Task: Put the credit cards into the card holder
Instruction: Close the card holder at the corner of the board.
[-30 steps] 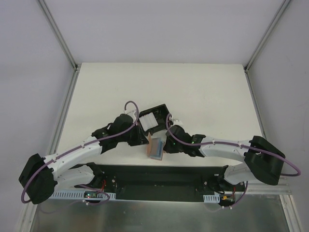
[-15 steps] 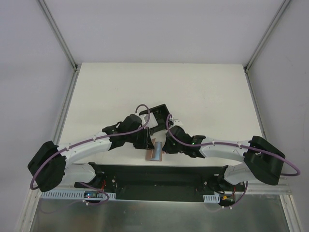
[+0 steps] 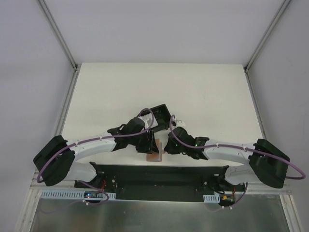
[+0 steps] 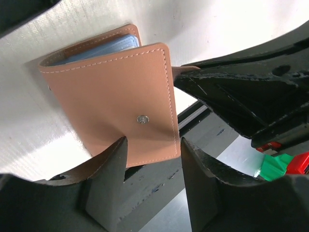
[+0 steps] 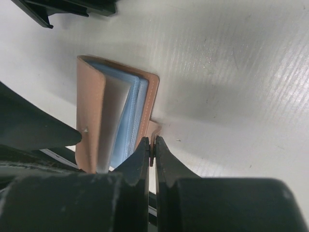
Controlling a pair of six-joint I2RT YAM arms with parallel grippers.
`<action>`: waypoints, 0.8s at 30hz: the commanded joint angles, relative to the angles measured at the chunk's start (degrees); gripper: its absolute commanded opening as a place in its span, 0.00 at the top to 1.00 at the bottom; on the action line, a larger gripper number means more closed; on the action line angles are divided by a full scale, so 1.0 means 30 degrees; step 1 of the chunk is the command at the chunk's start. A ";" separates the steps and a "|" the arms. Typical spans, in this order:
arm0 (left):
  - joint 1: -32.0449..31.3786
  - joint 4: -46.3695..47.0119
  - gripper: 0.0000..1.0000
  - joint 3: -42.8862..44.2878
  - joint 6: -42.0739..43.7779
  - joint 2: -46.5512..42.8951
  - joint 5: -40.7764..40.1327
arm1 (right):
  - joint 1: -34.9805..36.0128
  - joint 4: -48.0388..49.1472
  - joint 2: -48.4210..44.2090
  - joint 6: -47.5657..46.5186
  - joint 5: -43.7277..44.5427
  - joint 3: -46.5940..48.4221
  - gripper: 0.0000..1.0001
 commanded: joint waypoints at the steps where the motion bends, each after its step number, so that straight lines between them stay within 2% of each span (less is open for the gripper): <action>1: -0.0258 0.1331 0.53 -0.0361 -0.0738 0.1199 0.0602 | 0.0082 0.0245 -0.0763 0.0357 0.0620 -0.0077 0.96; 11: -0.0345 0.2505 0.55 -0.1474 -0.1677 0.2080 -0.0274 | 0.0140 0.0771 -0.1555 0.0066 0.0358 -0.0429 0.92; 24: -0.0346 0.2593 0.58 -0.1504 -0.1882 0.2199 -0.0597 | 0.0316 0.1475 0.1548 -0.0581 -0.2016 0.1416 0.88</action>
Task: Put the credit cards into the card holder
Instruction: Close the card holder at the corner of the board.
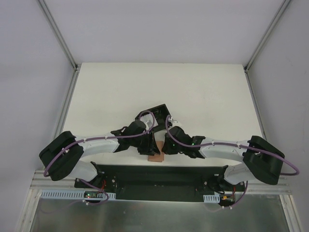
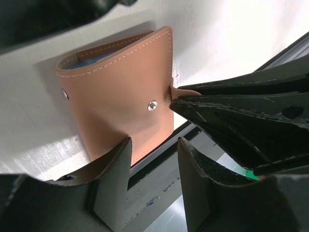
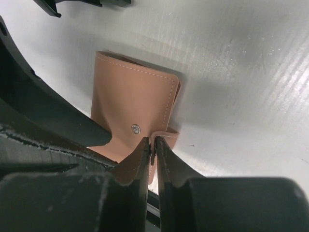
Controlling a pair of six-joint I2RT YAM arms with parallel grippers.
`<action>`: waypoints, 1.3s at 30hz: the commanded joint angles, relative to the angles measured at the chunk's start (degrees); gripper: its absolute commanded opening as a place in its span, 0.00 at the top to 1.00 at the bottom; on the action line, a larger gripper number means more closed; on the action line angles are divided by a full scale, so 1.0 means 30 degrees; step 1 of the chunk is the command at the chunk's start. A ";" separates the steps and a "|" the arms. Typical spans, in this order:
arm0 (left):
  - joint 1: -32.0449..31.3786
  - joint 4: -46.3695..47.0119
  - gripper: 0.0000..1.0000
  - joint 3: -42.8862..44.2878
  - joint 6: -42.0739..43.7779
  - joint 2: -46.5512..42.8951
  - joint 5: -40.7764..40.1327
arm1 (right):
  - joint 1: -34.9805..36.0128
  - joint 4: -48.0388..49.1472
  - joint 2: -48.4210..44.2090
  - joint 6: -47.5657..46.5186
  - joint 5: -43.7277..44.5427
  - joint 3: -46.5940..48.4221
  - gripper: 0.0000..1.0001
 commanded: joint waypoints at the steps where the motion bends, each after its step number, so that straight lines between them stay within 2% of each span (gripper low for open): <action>1: -0.0222 -0.0430 0.58 -0.0477 0.0078 0.0254 -0.0692 | 0.0250 0.1110 0.1091 -0.0107 -0.1157 0.1184 0.88; 9: -0.0193 -0.0430 0.58 -0.0887 0.0077 -0.0449 -0.0868 | 0.0251 0.1112 0.1621 0.0450 -0.1334 0.1477 0.74; 18: -0.0193 -0.0605 0.57 -0.1443 0.0136 -0.2293 -0.1424 | 0.0192 0.1024 -0.1716 0.0159 0.0249 0.0102 0.62; 24: -0.0222 -0.0840 0.52 -0.1064 0.1043 -0.4255 -0.1541 | 0.0134 0.1054 -0.3504 -0.0164 0.0891 -0.0543 0.60; 29: -0.0193 -0.2419 0.46 -0.0303 0.2213 -0.5429 -0.2563 | 0.0046 0.0497 -0.5202 0.0274 0.2179 -0.1420 0.60; 34: -0.0163 -0.4822 0.41 -0.0329 0.3182 -0.5489 -0.3883 | -0.0246 -0.0146 -0.6465 0.0889 0.3060 -0.2359 0.60; 39: -0.0163 -0.5323 0.34 -0.0886 0.3243 -0.5343 -0.4471 | -0.0598 -0.0382 -0.6905 0.1417 0.3090 -0.3063 0.60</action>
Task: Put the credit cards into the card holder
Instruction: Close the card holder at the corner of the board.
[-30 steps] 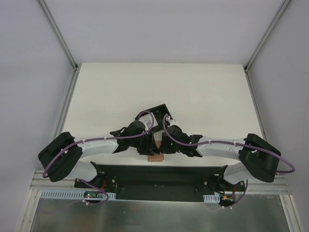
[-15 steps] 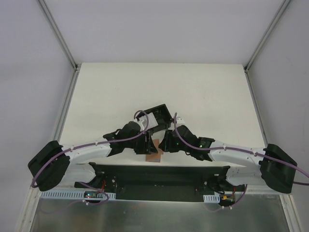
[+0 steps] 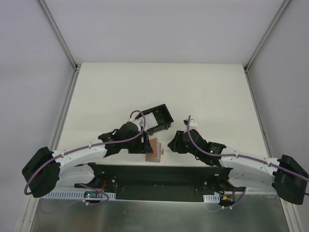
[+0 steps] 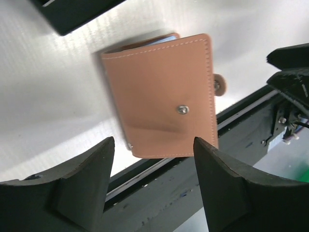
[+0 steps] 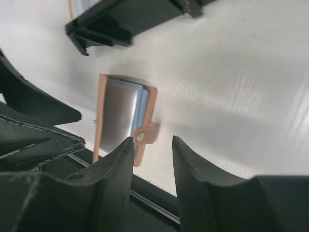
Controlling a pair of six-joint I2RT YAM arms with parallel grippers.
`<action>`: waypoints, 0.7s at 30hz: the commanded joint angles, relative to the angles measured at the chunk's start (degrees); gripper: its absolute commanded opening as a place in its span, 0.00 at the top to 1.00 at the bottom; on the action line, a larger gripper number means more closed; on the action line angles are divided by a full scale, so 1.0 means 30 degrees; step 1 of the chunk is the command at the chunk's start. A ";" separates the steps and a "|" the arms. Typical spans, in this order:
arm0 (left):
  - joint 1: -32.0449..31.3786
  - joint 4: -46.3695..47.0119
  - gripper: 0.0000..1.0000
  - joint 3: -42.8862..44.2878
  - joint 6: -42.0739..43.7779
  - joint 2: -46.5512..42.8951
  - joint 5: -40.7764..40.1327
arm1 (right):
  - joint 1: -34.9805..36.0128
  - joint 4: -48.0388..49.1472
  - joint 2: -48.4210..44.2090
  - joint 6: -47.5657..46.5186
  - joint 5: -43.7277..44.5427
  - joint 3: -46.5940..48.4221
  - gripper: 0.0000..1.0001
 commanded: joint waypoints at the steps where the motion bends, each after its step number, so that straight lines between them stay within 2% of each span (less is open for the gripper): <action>1: -0.0192 -0.1148 0.34 -0.0238 0.0699 -0.0039 -0.1222 | -0.0314 -0.0360 -0.0443 0.0747 0.0679 -0.0499 0.60; 12: -0.0192 -0.1119 0.32 0.0757 0.1021 0.2391 -0.0989 | -0.0637 0.0254 0.1401 0.0690 -0.0697 -0.0032 0.60; 21: -0.0192 -0.1119 0.33 0.0846 0.0993 0.3272 -0.0871 | -0.0667 0.1425 0.3246 0.0718 -0.1986 0.0408 0.67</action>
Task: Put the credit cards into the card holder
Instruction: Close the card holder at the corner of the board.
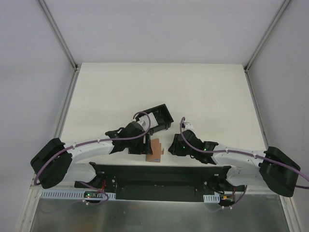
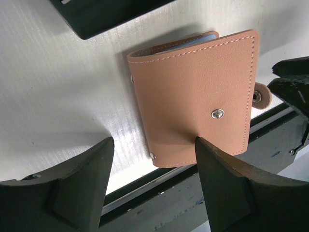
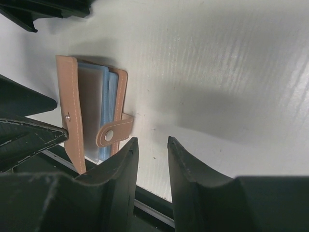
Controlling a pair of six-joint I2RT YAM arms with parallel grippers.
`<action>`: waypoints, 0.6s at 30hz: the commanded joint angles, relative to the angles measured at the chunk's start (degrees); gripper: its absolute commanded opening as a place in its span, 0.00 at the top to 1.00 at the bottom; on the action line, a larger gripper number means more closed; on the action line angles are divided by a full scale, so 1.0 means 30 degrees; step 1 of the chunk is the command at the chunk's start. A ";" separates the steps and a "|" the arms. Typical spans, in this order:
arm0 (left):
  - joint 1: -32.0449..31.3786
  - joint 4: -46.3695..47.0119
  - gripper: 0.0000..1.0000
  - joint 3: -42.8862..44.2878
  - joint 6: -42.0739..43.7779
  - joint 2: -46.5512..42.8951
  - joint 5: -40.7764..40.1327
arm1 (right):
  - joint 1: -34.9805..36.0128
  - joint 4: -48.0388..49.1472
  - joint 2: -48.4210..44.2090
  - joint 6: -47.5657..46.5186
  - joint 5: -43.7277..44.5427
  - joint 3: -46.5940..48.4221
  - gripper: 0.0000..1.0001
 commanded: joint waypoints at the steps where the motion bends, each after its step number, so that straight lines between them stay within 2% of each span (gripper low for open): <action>1: -0.0192 -0.0383 0.32 0.0131 0.0351 0.0533 -0.0135 | -0.0098 0.1259 0.0763 0.0187 -0.0850 0.0947 0.67; 6: -0.0222 -0.0383 0.30 -0.0015 0.0176 0.0329 -0.0427 | -0.0098 0.1348 0.1262 0.0157 -0.1114 0.1211 0.68; 10: -0.0222 0.0141 0.23 -0.0540 -0.1284 -0.0315 -0.1246 | -0.0098 0.1406 0.1468 0.0157 -0.1232 0.1300 0.68; 15: -0.0222 0.1256 0.22 -0.1449 -0.2841 -0.1076 -0.1862 | -0.0070 0.1407 0.1731 0.0127 -0.1378 0.1358 0.69; 18: -0.0193 0.1549 0.25 -0.2180 -0.3398 -0.1750 -0.2302 | -0.0128 0.1436 0.1731 0.0099 -0.1349 0.1329 0.69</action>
